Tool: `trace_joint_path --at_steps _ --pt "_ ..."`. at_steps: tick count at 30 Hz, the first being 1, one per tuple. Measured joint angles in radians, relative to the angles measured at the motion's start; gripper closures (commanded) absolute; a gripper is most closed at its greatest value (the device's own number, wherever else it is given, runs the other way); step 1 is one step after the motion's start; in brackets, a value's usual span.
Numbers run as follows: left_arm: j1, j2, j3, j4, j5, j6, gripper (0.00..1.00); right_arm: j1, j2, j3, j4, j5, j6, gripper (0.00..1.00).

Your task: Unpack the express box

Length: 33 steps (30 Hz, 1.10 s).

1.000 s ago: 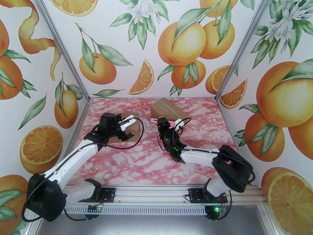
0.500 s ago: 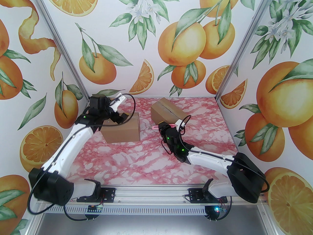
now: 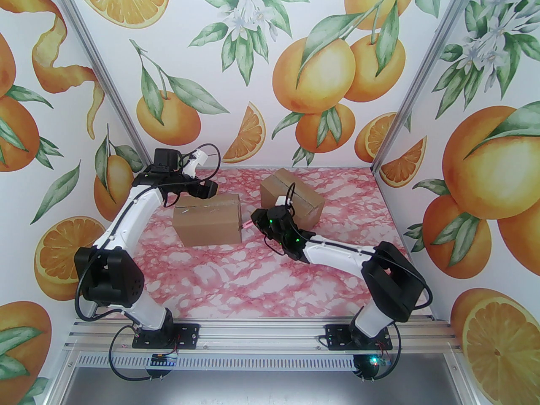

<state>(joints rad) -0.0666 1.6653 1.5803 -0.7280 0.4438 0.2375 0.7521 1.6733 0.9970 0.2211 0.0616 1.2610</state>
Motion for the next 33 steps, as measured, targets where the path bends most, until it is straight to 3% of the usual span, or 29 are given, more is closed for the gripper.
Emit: trace_joint_path --at_steps 13,22,33 --pt "0.040 0.147 0.153 -0.045 -0.139 0.004 0.05 -0.021 0.155 0.416 -0.595 -0.131 -0.273 1.00" --pt "0.060 0.202 0.156 -0.079 -0.160 0.008 0.05 -0.026 0.232 0.592 -0.991 -0.169 -0.486 1.00" --pt "0.059 0.181 0.076 -0.061 -0.179 0.039 0.05 -0.012 0.415 0.806 -1.389 -0.114 -0.689 1.00"
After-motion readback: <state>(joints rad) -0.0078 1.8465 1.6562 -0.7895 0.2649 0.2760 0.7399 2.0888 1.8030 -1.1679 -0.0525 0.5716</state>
